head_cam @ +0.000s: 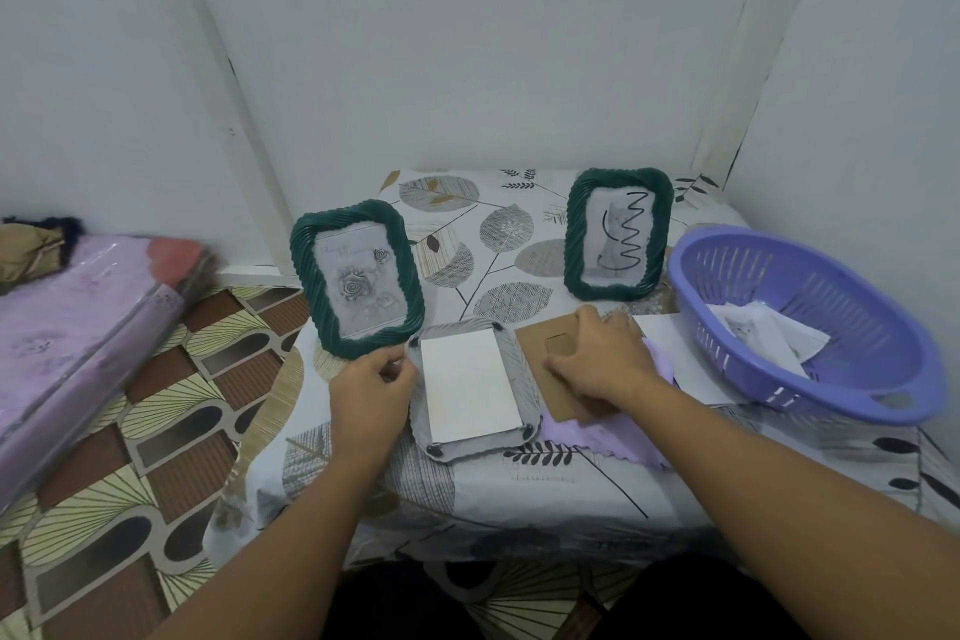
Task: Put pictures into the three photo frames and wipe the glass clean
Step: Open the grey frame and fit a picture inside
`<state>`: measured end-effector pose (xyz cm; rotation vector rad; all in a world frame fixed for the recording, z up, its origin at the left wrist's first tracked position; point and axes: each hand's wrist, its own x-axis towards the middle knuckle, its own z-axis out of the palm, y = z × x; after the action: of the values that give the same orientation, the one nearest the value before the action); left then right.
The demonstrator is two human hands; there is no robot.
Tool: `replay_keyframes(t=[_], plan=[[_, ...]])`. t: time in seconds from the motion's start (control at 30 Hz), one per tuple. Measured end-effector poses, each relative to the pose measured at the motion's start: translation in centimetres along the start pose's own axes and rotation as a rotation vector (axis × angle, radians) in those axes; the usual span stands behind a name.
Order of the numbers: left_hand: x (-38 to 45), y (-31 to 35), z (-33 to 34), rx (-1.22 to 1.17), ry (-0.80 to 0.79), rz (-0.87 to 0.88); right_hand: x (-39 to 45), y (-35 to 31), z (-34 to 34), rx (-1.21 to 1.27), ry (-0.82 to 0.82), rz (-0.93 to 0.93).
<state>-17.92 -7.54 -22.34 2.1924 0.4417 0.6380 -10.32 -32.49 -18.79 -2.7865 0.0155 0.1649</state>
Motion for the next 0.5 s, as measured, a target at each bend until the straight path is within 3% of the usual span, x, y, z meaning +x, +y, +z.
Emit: replay_keyframes(t=[0.5], plan=[[0.1,0.2,-0.1,0.012,-0.018,0.001,-0.1,-3.7,-3.2,0.426,0.074,0.004]])
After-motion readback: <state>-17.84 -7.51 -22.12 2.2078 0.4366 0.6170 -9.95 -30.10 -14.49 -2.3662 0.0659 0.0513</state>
